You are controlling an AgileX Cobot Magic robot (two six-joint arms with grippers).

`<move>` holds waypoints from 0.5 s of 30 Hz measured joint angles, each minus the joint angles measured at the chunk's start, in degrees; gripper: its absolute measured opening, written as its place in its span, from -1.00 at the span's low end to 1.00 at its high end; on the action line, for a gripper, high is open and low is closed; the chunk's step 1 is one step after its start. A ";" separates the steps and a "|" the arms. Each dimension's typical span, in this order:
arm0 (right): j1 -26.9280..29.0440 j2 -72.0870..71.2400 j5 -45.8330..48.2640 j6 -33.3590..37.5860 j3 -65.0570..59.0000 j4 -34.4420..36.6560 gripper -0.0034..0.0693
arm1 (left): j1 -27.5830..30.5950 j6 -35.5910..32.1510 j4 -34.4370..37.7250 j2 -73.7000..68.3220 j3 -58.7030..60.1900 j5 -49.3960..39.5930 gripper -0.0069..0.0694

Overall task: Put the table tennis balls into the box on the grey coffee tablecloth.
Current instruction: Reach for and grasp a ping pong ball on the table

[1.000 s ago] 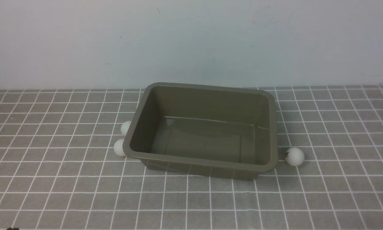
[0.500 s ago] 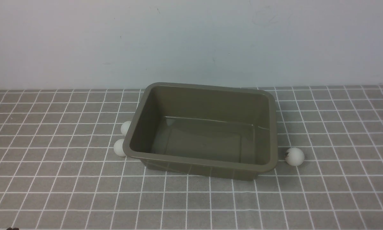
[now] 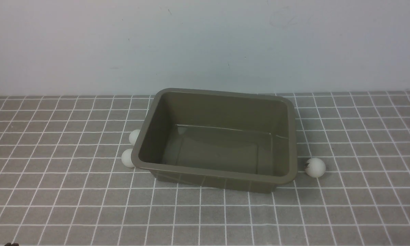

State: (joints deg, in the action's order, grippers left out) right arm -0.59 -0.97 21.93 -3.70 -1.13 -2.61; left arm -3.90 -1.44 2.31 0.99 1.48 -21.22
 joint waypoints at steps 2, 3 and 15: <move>0.00 0.00 0.00 0.00 0.00 0.00 -0.95 | 0.00 1.44 1.59 0.00 0.12 2.10 -0.83; 0.00 0.00 0.00 0.00 0.00 0.00 -0.95 | 0.00 2.42 2.77 0.00 0.12 3.11 -0.83; 0.00 0.00 -17.09 -11.29 -0.51 18.10 -0.95 | 0.00 8.39 19.05 0.00 0.12 27.29 -0.83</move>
State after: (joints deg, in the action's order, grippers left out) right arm -0.59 -0.97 4.85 -14.98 -1.64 15.48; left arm -3.90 6.96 21.36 0.99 1.60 6.06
